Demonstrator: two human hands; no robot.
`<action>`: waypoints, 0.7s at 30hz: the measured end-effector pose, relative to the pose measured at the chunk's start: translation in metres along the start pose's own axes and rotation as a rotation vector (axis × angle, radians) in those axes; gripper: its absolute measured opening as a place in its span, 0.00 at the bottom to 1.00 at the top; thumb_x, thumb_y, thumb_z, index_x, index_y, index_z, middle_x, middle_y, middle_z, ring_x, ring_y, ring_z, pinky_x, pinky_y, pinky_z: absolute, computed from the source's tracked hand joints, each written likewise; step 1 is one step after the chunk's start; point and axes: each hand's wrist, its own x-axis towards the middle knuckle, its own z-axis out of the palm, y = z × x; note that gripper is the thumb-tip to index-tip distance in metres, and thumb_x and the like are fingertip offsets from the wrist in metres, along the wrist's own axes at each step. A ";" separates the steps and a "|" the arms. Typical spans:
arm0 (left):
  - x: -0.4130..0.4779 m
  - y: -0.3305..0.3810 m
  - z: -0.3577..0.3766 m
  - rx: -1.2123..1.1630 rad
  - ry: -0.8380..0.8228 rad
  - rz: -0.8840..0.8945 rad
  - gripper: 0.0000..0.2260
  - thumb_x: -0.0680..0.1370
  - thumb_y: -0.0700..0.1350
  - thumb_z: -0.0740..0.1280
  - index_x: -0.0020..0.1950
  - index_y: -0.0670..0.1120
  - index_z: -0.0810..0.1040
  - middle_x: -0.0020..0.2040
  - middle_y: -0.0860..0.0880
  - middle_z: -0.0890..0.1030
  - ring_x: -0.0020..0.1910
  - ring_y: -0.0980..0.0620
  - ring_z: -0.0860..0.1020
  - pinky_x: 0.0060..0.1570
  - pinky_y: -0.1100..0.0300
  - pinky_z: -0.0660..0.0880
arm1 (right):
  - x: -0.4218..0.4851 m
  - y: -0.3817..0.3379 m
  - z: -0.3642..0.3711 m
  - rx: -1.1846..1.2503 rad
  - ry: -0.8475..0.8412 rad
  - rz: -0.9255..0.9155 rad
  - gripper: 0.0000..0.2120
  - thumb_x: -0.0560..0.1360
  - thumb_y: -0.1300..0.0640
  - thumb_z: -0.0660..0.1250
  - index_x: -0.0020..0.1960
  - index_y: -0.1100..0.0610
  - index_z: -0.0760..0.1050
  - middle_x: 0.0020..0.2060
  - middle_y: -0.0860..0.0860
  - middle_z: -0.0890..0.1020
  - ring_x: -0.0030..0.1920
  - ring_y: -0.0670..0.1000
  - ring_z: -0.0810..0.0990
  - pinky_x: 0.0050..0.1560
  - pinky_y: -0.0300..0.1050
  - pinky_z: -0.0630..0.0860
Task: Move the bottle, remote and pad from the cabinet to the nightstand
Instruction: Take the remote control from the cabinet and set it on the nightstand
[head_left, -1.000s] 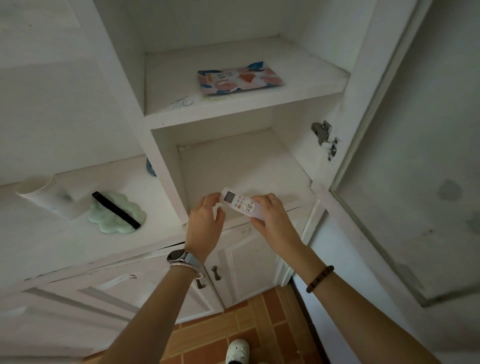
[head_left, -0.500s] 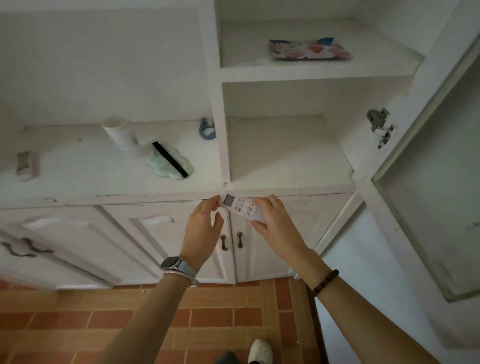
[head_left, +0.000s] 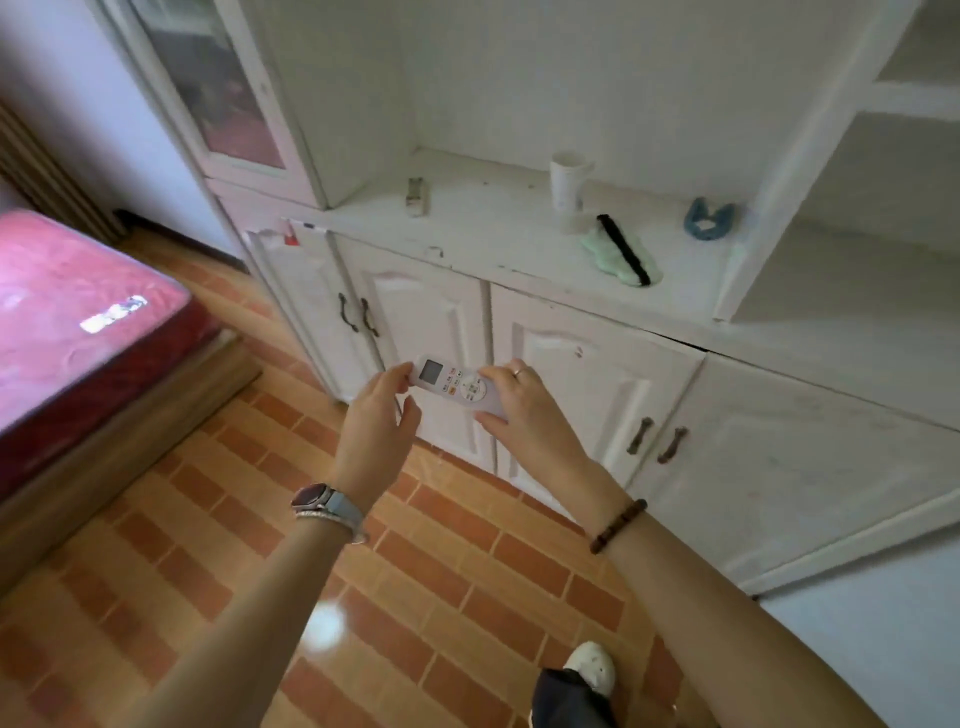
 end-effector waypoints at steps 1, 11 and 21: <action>-0.014 -0.015 -0.019 0.029 0.016 -0.035 0.16 0.77 0.37 0.63 0.64 0.44 0.73 0.55 0.45 0.79 0.52 0.47 0.77 0.52 0.58 0.70 | -0.001 -0.020 0.015 0.019 -0.032 -0.032 0.22 0.75 0.57 0.69 0.67 0.59 0.69 0.59 0.56 0.71 0.61 0.53 0.70 0.60 0.41 0.67; -0.167 -0.118 -0.173 0.201 0.204 -0.323 0.14 0.77 0.39 0.62 0.63 0.44 0.74 0.55 0.48 0.79 0.53 0.51 0.76 0.54 0.60 0.71 | -0.036 -0.193 0.140 0.062 -0.270 -0.385 0.21 0.74 0.57 0.71 0.64 0.60 0.72 0.56 0.58 0.75 0.57 0.56 0.74 0.56 0.43 0.69; -0.281 -0.173 -0.260 0.288 0.467 -0.642 0.14 0.78 0.38 0.62 0.63 0.43 0.74 0.55 0.47 0.80 0.53 0.51 0.77 0.55 0.58 0.74 | -0.054 -0.323 0.233 0.113 -0.474 -0.740 0.22 0.73 0.57 0.72 0.64 0.60 0.72 0.54 0.56 0.75 0.54 0.53 0.74 0.55 0.41 0.72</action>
